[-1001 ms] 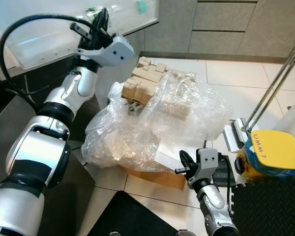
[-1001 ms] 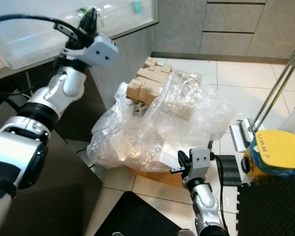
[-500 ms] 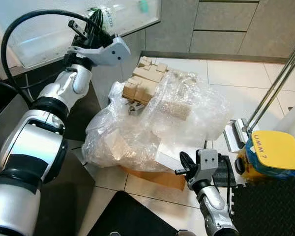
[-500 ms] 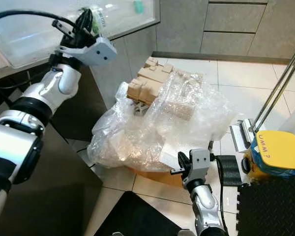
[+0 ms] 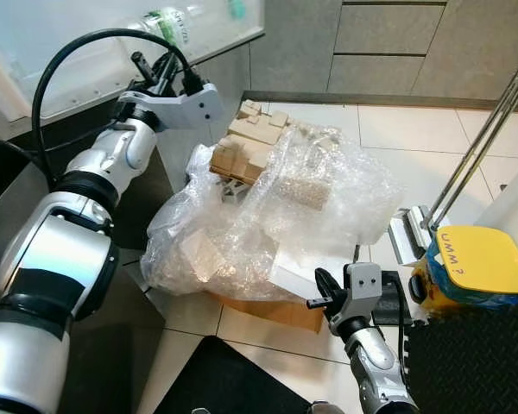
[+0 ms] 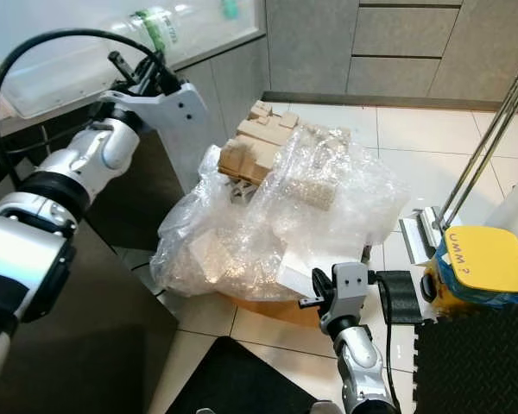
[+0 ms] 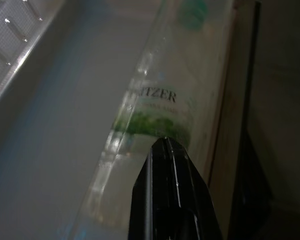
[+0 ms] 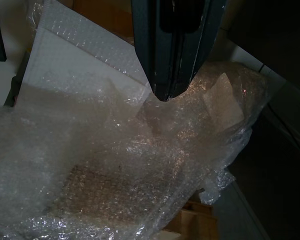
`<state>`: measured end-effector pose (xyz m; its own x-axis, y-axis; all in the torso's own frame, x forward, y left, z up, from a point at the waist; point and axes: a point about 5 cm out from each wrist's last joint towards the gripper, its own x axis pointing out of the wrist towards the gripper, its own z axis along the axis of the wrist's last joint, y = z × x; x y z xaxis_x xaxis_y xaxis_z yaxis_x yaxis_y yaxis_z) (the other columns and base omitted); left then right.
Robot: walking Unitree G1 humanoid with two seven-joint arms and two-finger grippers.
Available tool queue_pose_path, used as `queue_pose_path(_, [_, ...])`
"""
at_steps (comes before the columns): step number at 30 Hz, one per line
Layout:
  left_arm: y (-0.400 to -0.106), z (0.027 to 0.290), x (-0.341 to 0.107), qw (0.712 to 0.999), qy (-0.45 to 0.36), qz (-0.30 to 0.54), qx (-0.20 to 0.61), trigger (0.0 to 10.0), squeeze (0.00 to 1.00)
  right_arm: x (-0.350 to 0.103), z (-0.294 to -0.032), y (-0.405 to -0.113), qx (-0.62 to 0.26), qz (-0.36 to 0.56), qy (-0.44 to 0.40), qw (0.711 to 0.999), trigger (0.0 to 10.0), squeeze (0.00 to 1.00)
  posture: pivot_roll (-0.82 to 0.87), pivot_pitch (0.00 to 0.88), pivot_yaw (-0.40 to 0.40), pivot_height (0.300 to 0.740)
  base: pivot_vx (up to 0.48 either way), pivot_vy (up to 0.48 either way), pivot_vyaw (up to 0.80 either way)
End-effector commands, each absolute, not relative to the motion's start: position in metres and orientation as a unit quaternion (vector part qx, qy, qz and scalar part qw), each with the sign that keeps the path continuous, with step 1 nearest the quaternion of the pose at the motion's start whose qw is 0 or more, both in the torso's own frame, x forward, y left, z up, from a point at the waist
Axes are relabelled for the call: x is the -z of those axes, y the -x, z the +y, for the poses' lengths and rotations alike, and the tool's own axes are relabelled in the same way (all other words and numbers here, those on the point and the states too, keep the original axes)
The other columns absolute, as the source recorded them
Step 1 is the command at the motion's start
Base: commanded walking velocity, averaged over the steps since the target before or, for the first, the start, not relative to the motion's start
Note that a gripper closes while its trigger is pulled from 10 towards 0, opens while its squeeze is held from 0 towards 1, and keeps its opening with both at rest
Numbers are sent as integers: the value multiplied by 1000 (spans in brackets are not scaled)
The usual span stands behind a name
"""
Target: Restocking fridge
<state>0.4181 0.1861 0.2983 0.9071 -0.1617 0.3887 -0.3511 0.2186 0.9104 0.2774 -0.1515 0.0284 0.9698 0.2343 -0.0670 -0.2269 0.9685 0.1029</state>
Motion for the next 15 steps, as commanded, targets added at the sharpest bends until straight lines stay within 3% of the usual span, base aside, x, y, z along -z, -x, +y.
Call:
queue_pose_path(1, [-416,225,-296,760,-628,-130,-108,10000,0,-24,-153,-274,-111,51,-51,991,10000,0,-154,138,99,740,0,0,0])
queue_pose_path(4, [-413,248,-286,763,-634,-42,-117,10000,0,-24,-155,-275,-110,53,-50,991,10000,0,-159,142,100,740,0,0,0])
queue_pose_path(5, [-410,263,-272,773,-625,26,-108,10000,0,-24,-156,-275,-110,55,-50,991,10000,0,-159,144,102,740,0,0,0])
queue_pose_path(6, [-410,263,-272,773,-625,26,-108,10000,0,-24,-156,-275,-110,55,-50,991,10000,0,-159,144,102,740,0,0,0])
queue_pose_path(7, [-407,273,-263,779,-615,73,-100,10000,0,-23,-156,-275,-110,57,-49,991,10000,0,-159,144,102,740,0,0,0])
queue_pose_path(8, [-398,285,-228,785,-586,196,-38,10000,0,-22,-157,-274,-111,61,-48,991,10000,0,-156,145,102,740,0,0,0])
queue_pose_path(10, [-395,285,-215,782,-578,232,-5,10000,0,-21,-157,-273,-110,63,-49,991,10000,0,-155,144,101,740,0,0,0])
queue_pose_path(11, [-394,275,-200,798,-546,250,42,10000,0,-19,-155,-272,-111,67,-50,990,10000,0,-156,145,100,740,0,0,0])
queue_pose_path(15, [-394,249,-177,806,-515,257,136,10000,0,-17,-153,-269,-112,72,-52,990,10000,0,-154,146,93,740,0,0,0])
